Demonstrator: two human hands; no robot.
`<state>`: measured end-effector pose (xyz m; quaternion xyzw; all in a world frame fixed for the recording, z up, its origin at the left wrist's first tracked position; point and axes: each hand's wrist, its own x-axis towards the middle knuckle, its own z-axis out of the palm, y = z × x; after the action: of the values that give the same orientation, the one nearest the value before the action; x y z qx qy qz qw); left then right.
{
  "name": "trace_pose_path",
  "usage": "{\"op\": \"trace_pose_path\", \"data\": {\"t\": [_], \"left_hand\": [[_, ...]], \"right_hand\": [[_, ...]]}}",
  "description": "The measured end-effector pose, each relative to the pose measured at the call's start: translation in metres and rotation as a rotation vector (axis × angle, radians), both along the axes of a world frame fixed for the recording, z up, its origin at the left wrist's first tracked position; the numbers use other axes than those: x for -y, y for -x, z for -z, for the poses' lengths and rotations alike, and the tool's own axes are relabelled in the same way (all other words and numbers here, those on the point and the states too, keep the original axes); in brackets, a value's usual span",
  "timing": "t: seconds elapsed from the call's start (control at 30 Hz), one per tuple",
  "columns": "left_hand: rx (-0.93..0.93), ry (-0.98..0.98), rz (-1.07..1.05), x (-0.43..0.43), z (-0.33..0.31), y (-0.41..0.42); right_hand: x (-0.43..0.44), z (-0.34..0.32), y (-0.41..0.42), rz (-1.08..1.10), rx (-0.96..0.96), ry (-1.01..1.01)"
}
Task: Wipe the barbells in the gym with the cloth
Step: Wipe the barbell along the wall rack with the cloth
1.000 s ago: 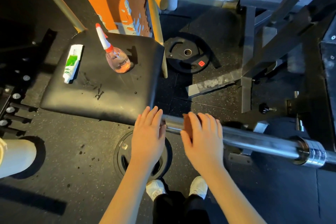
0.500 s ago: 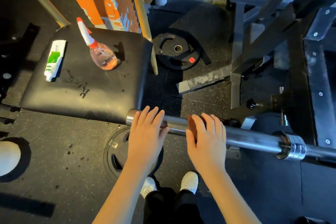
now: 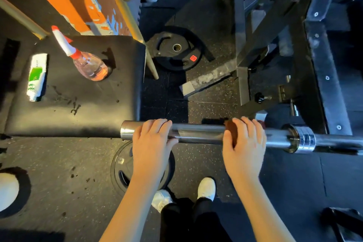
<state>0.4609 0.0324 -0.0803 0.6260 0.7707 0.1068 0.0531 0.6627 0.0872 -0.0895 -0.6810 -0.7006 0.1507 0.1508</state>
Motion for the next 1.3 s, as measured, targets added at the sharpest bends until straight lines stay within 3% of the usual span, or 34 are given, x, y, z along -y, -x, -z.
{"op": "trace_pose_path", "data": {"t": [0.17,0.33,0.47,0.6,0.67,0.77,0.9,0.97,1.03,1.1,1.2,1.3], "left_hand": [[-0.005,0.001,0.012,0.000,0.002,0.003],[0.024,0.011,-0.007,-0.002,0.002,0.003],[0.036,0.025,-0.028,-0.002,0.005,0.001],[0.038,0.053,-0.041,0.000,0.006,0.000],[0.039,0.057,-0.034,0.000,0.005,0.000],[0.043,0.056,-0.035,0.000,0.005,-0.002],[0.043,0.044,-0.050,0.001,0.006,-0.004],[0.042,0.036,-0.053,0.001,0.006,-0.003],[0.044,0.038,-0.050,0.001,0.005,-0.003],[0.047,0.033,-0.045,0.000,0.005,-0.002],[0.050,0.021,-0.034,-0.001,0.005,-0.002],[0.073,0.027,-0.045,-0.001,0.007,-0.002]], "right_hand": [[0.005,0.001,-0.009,-0.419,0.021,-0.050],[-0.017,-0.004,-0.084,-0.032,0.138,-0.071],[-0.004,0.006,-0.033,0.132,0.014,-0.082],[0.009,0.009,-0.024,-0.298,0.028,-0.103],[0.000,0.007,-0.062,-0.345,0.100,-0.081],[-0.006,0.003,-0.105,-0.166,0.153,-0.075],[0.007,0.013,-0.046,0.208,0.001,-0.085],[0.016,0.014,-0.021,0.091,-0.029,-0.092],[0.019,0.013,-0.036,-0.217,0.101,-0.107],[0.008,0.012,-0.075,-0.355,0.223,-0.107],[0.000,0.009,-0.110,-0.192,0.233,-0.056],[0.010,0.016,-0.065,0.149,0.096,-0.086]]}}
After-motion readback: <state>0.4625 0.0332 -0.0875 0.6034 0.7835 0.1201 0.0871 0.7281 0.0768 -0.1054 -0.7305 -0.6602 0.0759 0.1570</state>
